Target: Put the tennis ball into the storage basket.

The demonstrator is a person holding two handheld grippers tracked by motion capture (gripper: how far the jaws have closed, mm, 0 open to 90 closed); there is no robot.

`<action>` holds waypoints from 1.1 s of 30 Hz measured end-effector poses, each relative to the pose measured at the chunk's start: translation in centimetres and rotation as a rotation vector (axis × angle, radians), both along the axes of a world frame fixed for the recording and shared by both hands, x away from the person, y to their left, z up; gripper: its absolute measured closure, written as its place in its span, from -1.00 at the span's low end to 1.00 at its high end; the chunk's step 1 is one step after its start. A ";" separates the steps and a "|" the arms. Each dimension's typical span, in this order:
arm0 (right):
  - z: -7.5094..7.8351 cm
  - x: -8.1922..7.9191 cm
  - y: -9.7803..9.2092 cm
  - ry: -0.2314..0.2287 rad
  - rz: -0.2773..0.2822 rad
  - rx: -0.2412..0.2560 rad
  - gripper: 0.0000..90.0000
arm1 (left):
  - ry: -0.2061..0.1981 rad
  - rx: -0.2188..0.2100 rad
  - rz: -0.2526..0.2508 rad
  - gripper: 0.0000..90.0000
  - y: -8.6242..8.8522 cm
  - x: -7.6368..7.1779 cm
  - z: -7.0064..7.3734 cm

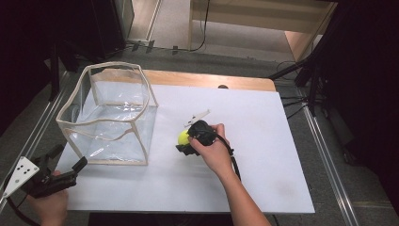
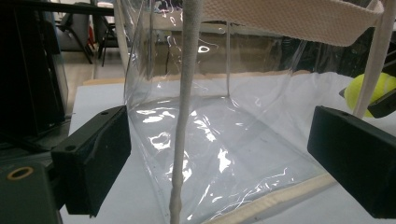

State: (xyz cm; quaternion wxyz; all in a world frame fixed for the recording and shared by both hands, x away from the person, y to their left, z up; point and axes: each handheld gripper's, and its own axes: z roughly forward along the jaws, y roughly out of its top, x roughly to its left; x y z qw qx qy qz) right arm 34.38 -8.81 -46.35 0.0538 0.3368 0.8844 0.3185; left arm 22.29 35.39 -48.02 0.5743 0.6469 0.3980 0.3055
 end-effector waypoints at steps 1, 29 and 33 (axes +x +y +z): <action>0.1 0.0 0.2 0.005 -0.004 0.001 -0.50 | 0.000 0.000 0.000 -0.86 0.0 0.0 0.0; 1.5 0.3 4.1 -0.011 0.081 0.016 -0.50 | 0.001 0.000 -0.002 -0.86 -0.1 0.0 0.0; 2.0 0.4 4.4 -0.023 0.097 0.022 -0.50 | 0.001 0.002 -0.003 -0.86 -0.1 0.1 0.0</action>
